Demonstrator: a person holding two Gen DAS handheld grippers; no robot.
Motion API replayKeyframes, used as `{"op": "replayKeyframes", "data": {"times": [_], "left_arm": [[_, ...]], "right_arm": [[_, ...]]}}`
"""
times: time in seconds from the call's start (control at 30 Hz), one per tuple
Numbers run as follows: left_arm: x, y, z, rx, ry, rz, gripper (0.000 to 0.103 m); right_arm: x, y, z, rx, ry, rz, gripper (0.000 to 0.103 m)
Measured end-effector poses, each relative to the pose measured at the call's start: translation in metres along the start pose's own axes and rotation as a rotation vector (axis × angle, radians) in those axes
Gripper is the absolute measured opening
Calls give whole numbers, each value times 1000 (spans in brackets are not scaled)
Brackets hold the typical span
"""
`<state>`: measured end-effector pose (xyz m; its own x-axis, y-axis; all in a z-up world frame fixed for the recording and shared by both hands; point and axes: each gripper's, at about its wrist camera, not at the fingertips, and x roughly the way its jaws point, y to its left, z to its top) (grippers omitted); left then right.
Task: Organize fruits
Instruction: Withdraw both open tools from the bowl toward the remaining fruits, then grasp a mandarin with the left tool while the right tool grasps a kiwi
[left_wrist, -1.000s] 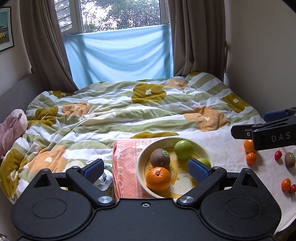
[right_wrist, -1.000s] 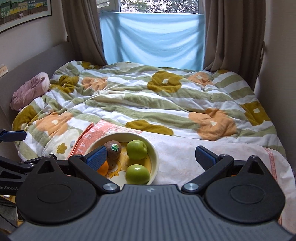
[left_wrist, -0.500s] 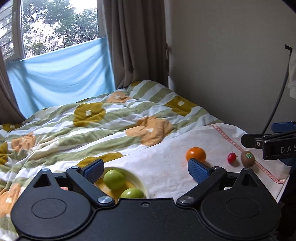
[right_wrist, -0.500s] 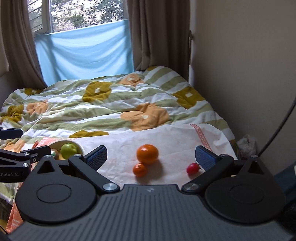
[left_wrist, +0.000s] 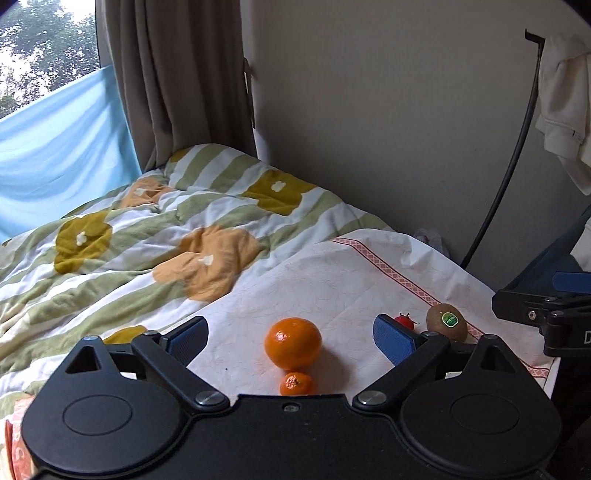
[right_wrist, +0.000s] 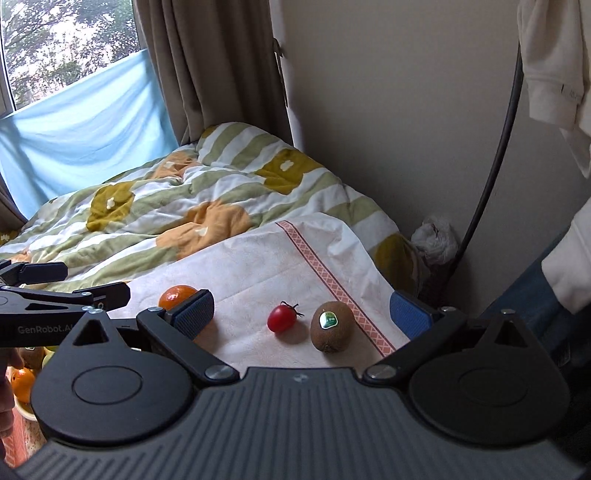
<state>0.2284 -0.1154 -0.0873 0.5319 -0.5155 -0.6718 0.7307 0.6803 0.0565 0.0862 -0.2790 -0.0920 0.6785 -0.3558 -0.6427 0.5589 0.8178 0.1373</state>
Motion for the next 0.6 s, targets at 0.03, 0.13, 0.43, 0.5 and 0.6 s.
{"op": "replayKeyframes", "data": {"times": [0.03,0.13,0.43,0.5,0.6], "left_arm": [[11,-2,1,12,10,-9,98],[43,-8,-1,48,64,-23,95],[108,-3,-11,34,182,18,90],[114,1,-12,12,196,22,89],[123,4,-11,-9,212,22,89]], "right_arm": [[7,-5,-1,11,14,0,103],[29,-13,-4,32,53,-15,103],[86,-25,-21,46,153,-20,103],[95,-24,-23,36,174,-13,103],[106,-25,-24,49,189,-6,103]]}}
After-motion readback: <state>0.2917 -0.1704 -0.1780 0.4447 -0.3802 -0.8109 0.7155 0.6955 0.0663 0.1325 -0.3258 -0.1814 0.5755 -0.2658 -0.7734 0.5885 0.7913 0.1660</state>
